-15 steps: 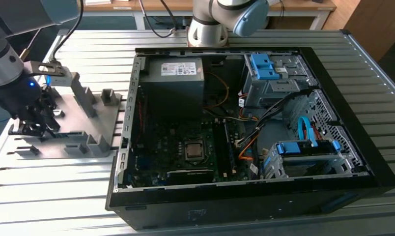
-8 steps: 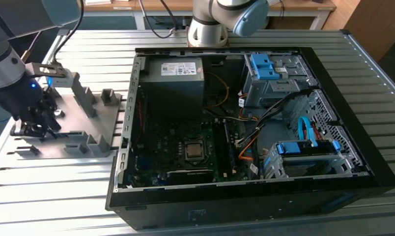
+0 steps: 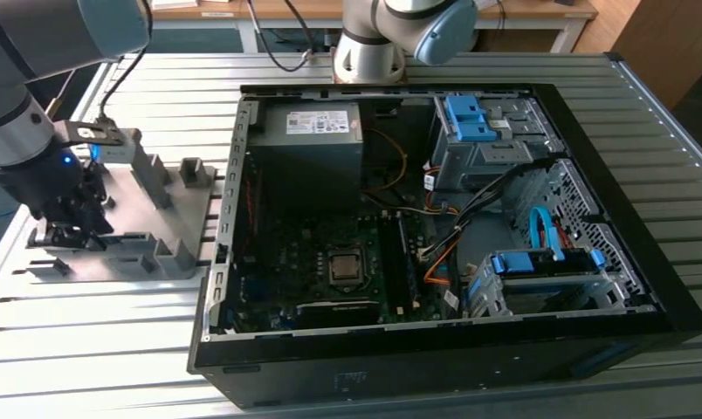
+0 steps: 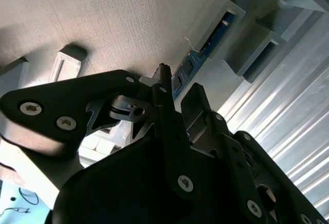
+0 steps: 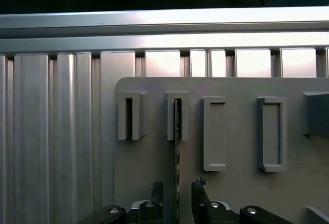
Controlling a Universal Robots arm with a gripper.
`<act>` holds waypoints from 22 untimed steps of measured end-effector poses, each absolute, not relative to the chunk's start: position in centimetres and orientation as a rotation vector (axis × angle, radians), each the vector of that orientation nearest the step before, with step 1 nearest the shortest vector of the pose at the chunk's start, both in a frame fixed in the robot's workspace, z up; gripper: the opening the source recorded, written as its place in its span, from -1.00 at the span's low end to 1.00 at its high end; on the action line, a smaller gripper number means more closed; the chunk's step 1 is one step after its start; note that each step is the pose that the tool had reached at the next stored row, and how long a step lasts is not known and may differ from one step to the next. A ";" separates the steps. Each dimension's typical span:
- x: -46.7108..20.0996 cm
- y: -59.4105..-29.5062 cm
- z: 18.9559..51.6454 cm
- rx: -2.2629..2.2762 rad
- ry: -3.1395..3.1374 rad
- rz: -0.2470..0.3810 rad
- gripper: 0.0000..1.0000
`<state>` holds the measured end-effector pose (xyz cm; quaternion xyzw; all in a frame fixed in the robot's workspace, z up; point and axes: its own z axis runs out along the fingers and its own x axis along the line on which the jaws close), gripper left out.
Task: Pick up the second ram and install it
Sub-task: 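Pick up the second ram and move it above second insertion slot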
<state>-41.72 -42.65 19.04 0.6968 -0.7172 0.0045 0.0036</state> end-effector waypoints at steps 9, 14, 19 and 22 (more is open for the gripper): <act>-41.7 -42.7 18.9 2.188 -2.246 0.011 -0.33; -41.7 -42.7 18.9 2.188 -2.246 0.011 -0.68; -41.7 -42.7 18.9 2.189 -2.246 0.011 -0.73; -41.7 -42.7 18.9 2.189 -2.246 0.011 -0.73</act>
